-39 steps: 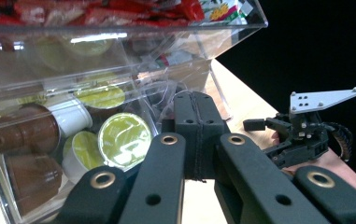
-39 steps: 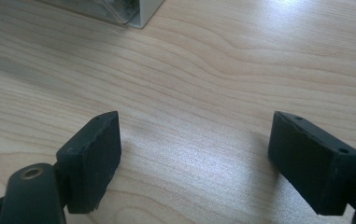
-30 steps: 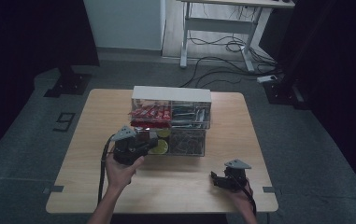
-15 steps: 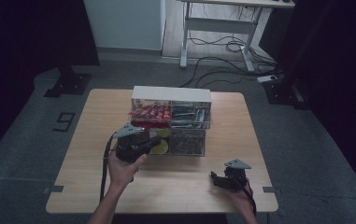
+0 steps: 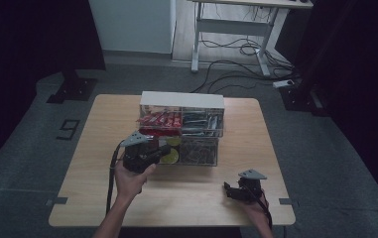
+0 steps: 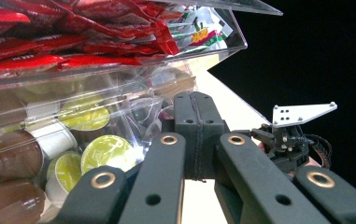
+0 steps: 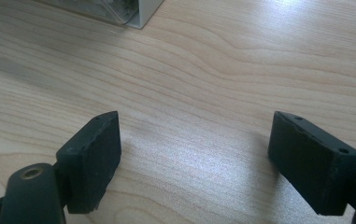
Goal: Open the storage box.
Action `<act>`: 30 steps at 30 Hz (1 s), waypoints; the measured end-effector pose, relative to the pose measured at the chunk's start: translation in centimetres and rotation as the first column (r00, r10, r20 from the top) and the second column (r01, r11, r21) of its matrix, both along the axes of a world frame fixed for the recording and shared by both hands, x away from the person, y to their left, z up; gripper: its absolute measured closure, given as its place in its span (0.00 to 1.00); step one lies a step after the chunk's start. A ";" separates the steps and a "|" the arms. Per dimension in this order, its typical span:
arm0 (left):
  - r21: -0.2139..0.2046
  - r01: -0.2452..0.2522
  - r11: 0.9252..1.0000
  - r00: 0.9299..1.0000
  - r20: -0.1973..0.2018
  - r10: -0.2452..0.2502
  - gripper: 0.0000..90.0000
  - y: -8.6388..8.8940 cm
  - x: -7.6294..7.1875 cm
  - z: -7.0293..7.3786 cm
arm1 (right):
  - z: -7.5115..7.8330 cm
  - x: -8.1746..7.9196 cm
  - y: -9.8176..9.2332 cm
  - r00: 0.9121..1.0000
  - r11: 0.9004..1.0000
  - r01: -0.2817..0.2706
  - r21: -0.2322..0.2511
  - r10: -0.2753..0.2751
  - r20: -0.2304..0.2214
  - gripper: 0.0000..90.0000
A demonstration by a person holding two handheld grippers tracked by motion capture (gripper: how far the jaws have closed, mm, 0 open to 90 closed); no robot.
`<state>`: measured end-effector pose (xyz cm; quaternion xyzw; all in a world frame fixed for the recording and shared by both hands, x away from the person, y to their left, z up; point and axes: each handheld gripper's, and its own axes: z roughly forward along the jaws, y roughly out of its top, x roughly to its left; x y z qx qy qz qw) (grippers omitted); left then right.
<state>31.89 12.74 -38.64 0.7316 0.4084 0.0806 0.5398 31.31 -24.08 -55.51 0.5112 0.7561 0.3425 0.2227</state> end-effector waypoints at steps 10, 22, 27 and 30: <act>0.000 -0.022 1.000 1.000 0.015 0.022 1.00 0.3 0.8 1.1 | 0.0 0.0 0.0 1.000 1.000 -0.002 -0.001 0.002 -0.001 0.19; 0.007 -0.051 0.999 0.999 0.003 0.051 1.00 0.8 2.5 1.8 | 0.0 0.0 0.0 1.000 1.000 -0.001 0.000 0.001 0.000 0.19; 0.000 -0.059 0.998 0.998 0.000 0.059 1.00 1.0 3.1 2.2 | 0.0 0.0 0.0 1.000 1.000 -0.001 0.000 0.001 0.000 0.19; 0.000 -0.064 0.998 0.998 -0.016 0.064 1.00 1.1 3.7 2.4 | 0.0 0.0 0.0 1.000 1.000 -0.001 0.000 0.001 0.000 0.19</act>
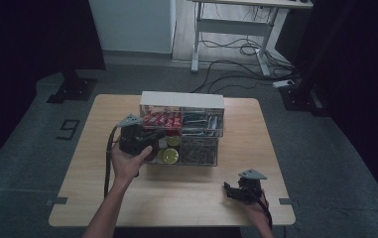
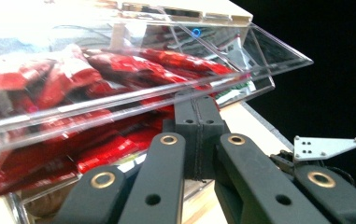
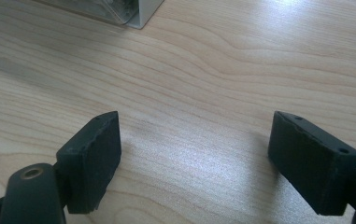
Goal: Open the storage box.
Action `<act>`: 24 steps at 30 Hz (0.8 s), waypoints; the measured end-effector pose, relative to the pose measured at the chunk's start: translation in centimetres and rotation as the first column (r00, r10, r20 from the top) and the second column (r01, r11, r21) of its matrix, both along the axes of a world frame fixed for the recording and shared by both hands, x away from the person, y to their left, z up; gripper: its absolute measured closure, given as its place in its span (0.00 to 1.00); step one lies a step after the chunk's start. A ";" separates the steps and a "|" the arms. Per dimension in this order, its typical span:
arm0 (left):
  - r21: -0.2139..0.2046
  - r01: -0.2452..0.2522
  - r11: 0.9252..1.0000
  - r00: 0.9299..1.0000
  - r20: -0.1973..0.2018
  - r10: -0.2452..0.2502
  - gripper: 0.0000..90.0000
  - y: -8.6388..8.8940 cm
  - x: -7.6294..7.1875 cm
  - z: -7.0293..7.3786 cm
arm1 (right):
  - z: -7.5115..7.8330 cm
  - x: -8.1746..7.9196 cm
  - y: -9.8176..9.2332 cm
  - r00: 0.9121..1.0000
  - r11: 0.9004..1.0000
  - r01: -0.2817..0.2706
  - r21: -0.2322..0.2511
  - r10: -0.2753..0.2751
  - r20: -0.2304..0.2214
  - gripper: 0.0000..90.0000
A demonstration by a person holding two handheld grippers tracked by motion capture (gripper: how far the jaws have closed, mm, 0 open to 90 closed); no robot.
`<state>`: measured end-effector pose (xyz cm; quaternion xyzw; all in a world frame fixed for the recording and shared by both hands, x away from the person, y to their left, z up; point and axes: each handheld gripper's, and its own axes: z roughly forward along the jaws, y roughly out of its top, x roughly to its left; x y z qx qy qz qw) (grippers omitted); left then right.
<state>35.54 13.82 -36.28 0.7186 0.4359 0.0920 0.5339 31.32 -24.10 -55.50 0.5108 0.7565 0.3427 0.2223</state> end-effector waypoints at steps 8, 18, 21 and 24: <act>-0.004 -0.003 1.000 1.000 -0.001 0.003 1.00 -0.1 0.4 0.2 | 0.0 0.1 -0.1 1.000 1.000 0.000 0.000 0.000 0.000 0.19; -0.024 -0.029 0.999 0.999 0.015 0.029 1.00 0.3 1.3 1.8 | 0.0 0.3 -0.2 1.000 1.000 0.013 -0.004 -0.013 0.002 0.19; -0.016 -0.034 0.999 0.999 0.015 0.034 1.00 0.3 1.7 2.2 | 0.0 0.5 -0.1 1.000 1.000 0.024 -0.004 -0.024 0.002 0.19; -0.012 -0.040 0.999 0.999 0.020 0.040 1.00 0.2 2.0 2.6 | 0.0 0.7 0.0 1.000 1.000 0.031 -0.003 -0.031 0.000 0.19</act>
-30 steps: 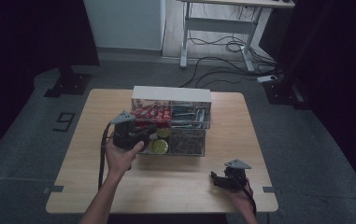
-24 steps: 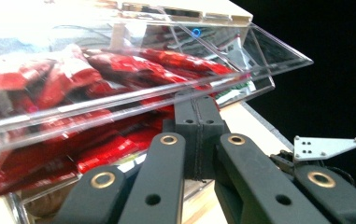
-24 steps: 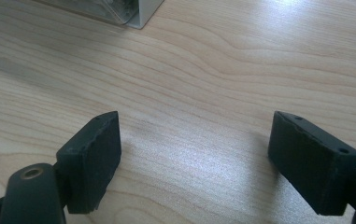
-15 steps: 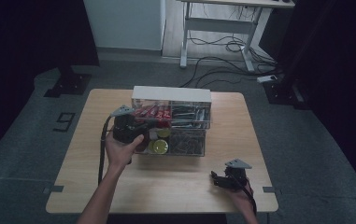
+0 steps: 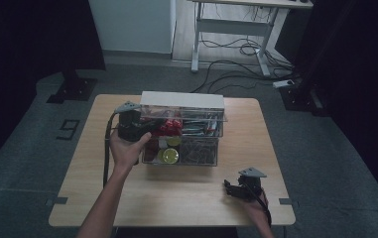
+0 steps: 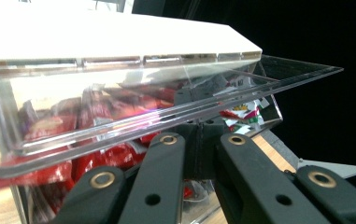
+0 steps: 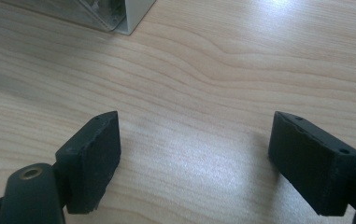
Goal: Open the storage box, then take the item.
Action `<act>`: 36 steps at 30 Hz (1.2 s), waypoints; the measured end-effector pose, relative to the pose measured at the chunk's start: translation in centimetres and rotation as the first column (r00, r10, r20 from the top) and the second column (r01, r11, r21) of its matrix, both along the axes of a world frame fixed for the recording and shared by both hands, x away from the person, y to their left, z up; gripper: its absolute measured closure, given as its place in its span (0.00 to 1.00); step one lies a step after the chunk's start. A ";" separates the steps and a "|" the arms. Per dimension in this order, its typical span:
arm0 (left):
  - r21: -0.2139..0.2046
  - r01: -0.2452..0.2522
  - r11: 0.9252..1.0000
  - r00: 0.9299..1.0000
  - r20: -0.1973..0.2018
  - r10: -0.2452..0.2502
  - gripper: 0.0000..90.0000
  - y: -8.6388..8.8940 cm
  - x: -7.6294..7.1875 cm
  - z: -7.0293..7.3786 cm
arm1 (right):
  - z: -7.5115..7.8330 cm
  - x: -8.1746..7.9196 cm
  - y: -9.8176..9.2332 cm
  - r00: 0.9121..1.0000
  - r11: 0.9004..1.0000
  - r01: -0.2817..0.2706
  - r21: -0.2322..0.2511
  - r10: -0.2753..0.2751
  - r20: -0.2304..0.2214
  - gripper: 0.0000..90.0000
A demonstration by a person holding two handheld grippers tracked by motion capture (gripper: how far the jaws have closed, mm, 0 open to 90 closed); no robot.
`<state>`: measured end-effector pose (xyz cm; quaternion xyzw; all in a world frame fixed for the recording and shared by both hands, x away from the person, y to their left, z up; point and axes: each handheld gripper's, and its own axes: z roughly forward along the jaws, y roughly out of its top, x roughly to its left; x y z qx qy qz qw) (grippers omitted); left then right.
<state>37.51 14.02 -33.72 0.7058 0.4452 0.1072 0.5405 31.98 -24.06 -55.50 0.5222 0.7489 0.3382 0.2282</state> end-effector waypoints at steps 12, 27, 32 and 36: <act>0.048 0.014 0.999 1.000 0.015 -0.015 1.00 -1.2 1.2 0.8 | 0.1 0.0 -0.1 0.999 1.000 -0.029 0.008 0.029 0.016 0.32; 0.050 0.022 0.999 1.000 0.010 -0.022 0.99 -1.2 1.3 0.8 | 5.8 -1.1 0.1 0.987 0.987 -0.097 0.126 0.079 0.143 0.44; 0.050 0.021 0.999 1.000 0.008 -0.021 0.99 -1.2 1.5 0.7 | 8.8 -0.5 0.7 0.973 0.974 -0.145 0.175 0.109 0.202 0.50; 0.049 0.020 0.999 1.000 0.007 -0.021 0.99 -1.2 1.5 0.7 | 10.6 0.1 1.3 0.966 0.971 -0.164 0.177 0.121 0.229 0.52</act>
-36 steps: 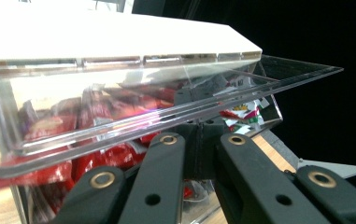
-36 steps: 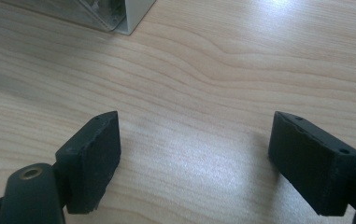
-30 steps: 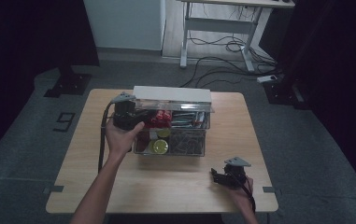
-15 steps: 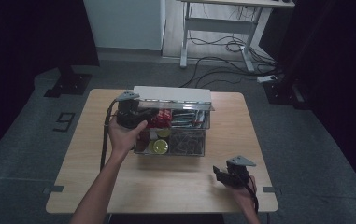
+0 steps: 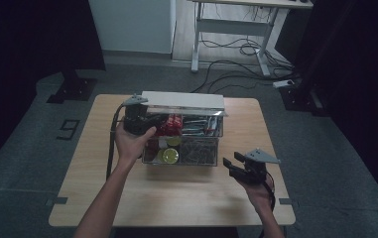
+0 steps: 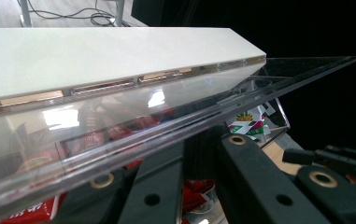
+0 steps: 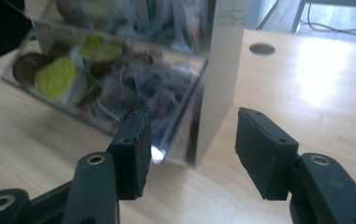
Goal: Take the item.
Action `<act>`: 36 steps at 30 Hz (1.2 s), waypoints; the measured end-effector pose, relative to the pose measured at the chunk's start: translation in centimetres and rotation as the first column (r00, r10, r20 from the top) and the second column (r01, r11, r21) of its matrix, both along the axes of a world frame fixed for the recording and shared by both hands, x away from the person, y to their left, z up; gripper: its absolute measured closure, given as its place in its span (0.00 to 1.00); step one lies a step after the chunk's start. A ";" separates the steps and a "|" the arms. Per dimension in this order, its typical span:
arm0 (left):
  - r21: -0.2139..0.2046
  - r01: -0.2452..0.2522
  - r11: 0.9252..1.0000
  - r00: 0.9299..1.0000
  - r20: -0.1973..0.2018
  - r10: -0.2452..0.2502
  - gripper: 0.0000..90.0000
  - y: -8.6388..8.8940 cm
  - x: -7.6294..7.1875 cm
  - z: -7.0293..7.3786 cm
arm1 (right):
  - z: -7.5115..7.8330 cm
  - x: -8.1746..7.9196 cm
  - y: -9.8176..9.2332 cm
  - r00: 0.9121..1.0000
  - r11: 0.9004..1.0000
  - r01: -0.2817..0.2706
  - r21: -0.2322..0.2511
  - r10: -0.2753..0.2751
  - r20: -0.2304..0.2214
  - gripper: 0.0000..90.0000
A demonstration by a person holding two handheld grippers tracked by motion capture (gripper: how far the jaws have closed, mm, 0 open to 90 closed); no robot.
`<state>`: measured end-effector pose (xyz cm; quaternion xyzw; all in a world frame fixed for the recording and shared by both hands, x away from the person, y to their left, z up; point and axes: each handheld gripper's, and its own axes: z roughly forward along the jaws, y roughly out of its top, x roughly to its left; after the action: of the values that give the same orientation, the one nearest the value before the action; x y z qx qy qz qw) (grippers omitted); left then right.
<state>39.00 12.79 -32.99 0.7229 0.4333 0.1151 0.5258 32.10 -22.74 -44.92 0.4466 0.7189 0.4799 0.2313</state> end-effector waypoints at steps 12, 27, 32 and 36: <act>-0.017 0.003 1.000 1.000 0.002 -0.003 0.99 0.2 -0.1 -0.1 | 4.2 1.1 1.3 0.999 0.998 -0.011 0.054 0.009 0.046 0.55; -0.021 0.005 1.000 1.000 -0.002 -0.005 1.00 0.3 -0.1 0.0 | 6.8 2.6 3.3 0.997 0.997 -0.042 0.058 0.038 0.061 0.57; -0.024 0.004 1.000 1.000 0.000 -0.004 1.00 0.4 -0.2 0.1 | 7.5 3.1 4.0 0.996 0.997 -0.051 0.051 0.047 0.070 0.60; -0.022 0.002 1.000 1.000 0.003 -0.001 1.00 0.4 -0.3 0.1 | 7.9 3.5 4.8 0.996 0.998 -0.058 0.037 0.055 0.073 0.63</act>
<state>38.72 13.17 -32.90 0.7173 0.4333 0.1109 0.5342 35.55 -17.95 -37.05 0.4129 0.7128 0.5161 0.2347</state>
